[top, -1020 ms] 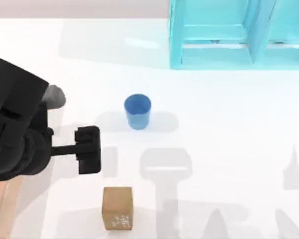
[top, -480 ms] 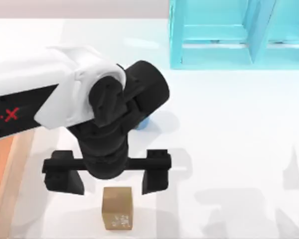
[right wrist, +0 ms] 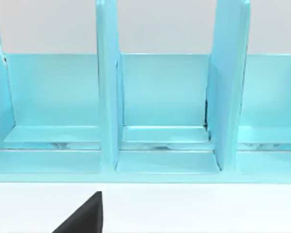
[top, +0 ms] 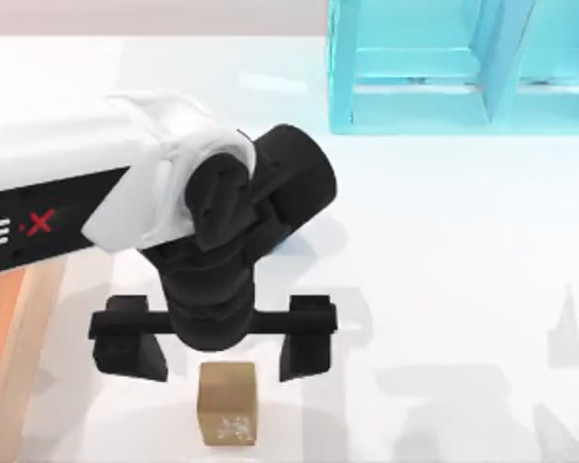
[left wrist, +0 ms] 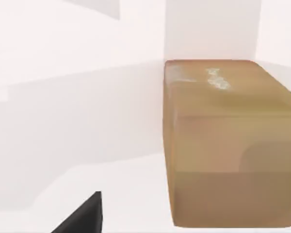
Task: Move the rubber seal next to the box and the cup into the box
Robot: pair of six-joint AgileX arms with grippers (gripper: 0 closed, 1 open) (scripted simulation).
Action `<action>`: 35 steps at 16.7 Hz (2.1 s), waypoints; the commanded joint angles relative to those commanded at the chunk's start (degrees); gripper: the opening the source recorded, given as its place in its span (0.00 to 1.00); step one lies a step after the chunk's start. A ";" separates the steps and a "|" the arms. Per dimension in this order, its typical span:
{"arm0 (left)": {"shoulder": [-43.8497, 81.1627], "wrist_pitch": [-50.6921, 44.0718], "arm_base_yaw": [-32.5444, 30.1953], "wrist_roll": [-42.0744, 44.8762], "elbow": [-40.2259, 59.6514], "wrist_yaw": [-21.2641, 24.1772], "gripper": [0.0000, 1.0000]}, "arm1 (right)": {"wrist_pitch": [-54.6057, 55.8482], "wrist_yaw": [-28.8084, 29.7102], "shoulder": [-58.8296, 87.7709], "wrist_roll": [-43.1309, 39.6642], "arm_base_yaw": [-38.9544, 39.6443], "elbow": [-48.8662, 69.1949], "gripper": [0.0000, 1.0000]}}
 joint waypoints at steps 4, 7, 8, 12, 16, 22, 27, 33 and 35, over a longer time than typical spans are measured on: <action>2.88 8.62 0.01 0.12 -5.32 0.00 1.00 | 0.00 0.00 0.00 0.00 0.00 0.00 1.00; 5.31 15.53 0.00 0.15 -9.64 0.01 1.00 | 0.00 0.00 0.00 0.00 0.00 0.00 1.00; 5.87 16.70 -0.03 0.13 -10.54 0.01 1.00 | 0.00 0.00 0.00 0.00 0.00 0.00 1.00; 6.19 17.29 -0.05 0.11 -11.01 0.01 1.00 | 0.00 0.00 0.00 0.00 0.00 0.00 1.00; 6.19 17.29 -0.05 0.11 -11.01 0.01 0.70 | 0.00 0.00 0.00 0.00 0.00 0.00 1.00; 6.19 17.29 -0.05 0.11 -11.01 0.01 0.25 | 0.00 0.00 0.00 0.00 0.00 0.00 1.00; 6.19 17.29 -0.05 0.11 -11.01 0.01 0.00 | 0.00 0.00 0.00 0.00 0.00 0.00 1.00; 6.19 17.29 -0.05 0.11 -11.01 0.01 0.00 | 0.00 0.00 0.00 0.00 0.00 0.00 1.00; 5.92 17.10 0.11 0.32 -10.92 0.03 0.00 | 0.00 0.00 0.00 0.00 0.00 0.00 1.00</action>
